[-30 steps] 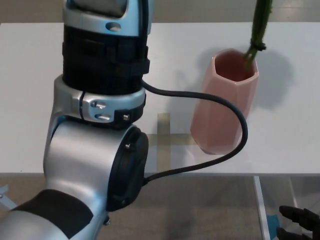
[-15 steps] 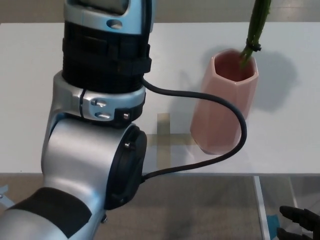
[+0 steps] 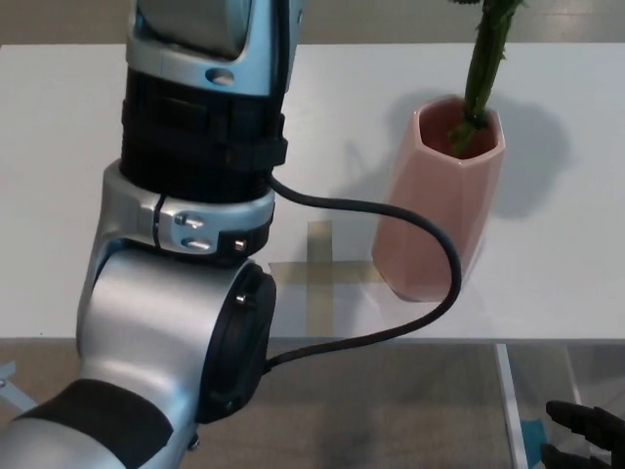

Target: Use the left hand to pick up the rose and then lift and insert it into the pink vase.

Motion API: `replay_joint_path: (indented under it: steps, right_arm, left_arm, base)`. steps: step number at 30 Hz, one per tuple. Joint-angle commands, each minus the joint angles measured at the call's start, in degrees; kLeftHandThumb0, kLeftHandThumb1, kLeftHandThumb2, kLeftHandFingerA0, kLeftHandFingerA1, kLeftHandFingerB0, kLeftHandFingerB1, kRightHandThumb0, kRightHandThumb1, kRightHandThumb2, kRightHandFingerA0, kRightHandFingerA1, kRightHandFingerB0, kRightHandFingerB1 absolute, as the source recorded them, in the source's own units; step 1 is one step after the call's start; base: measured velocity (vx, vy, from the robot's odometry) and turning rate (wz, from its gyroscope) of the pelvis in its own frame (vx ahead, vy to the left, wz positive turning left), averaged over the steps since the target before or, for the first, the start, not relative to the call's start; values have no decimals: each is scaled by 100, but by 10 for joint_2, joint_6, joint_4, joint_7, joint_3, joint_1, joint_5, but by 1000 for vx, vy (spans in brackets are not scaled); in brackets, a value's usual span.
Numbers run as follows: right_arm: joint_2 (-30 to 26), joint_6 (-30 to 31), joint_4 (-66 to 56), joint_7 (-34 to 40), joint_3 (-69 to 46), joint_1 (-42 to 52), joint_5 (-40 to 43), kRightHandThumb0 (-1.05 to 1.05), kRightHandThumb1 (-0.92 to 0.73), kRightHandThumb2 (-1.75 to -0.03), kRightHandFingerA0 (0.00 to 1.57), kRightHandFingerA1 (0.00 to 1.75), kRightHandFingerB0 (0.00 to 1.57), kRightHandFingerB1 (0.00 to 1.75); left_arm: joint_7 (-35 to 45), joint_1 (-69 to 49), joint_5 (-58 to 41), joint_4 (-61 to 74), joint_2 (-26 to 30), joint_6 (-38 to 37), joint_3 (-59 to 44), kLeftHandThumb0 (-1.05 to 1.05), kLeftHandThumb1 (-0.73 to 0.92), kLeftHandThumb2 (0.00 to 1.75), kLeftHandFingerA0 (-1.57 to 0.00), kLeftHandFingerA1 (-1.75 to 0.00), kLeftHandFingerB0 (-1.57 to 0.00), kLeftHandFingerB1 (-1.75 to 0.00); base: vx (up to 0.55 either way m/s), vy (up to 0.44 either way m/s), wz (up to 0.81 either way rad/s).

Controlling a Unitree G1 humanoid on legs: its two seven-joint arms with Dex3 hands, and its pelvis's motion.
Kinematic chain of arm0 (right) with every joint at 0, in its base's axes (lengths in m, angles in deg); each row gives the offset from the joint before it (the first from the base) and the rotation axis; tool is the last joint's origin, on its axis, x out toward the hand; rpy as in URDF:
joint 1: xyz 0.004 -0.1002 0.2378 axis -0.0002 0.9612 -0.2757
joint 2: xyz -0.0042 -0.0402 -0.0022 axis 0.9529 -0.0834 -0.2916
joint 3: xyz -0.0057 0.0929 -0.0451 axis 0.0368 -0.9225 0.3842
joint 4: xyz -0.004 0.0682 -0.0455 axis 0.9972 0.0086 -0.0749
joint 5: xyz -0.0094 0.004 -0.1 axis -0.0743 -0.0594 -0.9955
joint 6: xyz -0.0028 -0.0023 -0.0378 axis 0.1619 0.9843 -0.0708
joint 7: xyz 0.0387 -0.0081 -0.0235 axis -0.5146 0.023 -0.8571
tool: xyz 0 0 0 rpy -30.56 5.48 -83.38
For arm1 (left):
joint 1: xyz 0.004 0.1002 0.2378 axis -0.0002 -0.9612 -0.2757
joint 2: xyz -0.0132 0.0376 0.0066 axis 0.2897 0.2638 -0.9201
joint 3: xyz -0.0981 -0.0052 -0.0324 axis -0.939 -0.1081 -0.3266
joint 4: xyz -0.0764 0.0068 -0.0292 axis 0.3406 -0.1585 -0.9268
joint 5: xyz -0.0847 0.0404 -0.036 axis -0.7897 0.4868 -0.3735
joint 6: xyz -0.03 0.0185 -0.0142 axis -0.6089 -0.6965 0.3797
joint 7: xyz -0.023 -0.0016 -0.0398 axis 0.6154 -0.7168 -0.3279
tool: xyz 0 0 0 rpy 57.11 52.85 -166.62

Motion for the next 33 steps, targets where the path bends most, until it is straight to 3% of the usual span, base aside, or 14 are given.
replay_joint_path:
  steps: [1,17,22,25,26,27,30,31,33]
  right_arm:
    - [-1,8,4,1,0,2,3,-24,-63,-58,62,51,57,48]
    - [-4,8,6,-4,2,-7,2,-24,-63,-58,63,51,57,48]
    - [-2,3,2,-2,2,-4,2,-24,-63,-58,63,51,57,48]
    - [-2,4,3,-3,0,-5,4,-24,-63,-58,63,51,57,48]
    - [-2,4,2,-3,1,-6,4,-24,-63,-58,63,51,57,48]
    - [-2,5,2,-4,0,-7,5,-24,-63,-58,63,51,57,48]
    - [-2,5,3,-4,-1,-8,5,-24,-63,-58,63,51,57,48]
    - [-2,6,0,-2,1,-8,3,-23,-63,-58,63,51,57,48]
    - [-1,6,-1,-2,2,-8,2,-23,-63,-58,63,51,57,48]
  left_arm:
    - [4,-27,-18,10,-1,-19,8,-17,75,70,-94,-154,-80,-93]
    - [9,-79,-19,11,1,-42,38,-17,76,69,-94,-154,-77,-97]
    - [9,-104,-15,17,-1,-50,53,-20,78,68,-86,-158,-77,-101]
    - [9,-113,-9,12,1,-59,61,-19,79,68,-85,-156,-81,-89]
    - [9,-114,-7,12,4,-60,64,-18,80,66,-92,-152,-83,-75]
    - [9,-114,-3,11,9,-61,69,-21,79,64,-101,-130,-83,-59]
    - [8,-114,-4,10,11,-62,71,-21,79,64,-101,-130,-83,-59]
    - [69,-96,-4,-16,50,-42,107,-77,47,77,0,0,0,0]
    - [96,-87,-7,-30,70,-35,124,-77,47,77,0,0,0,0]
  base:
    - [0,0,0]
    - [0,0,0]
    - [0,0,0]
    - [0,0,0]
    - [0,0,0]
    - [0,0,0]
    - [0,0,0]
    - [0,0,0]
    - [0,0,0]
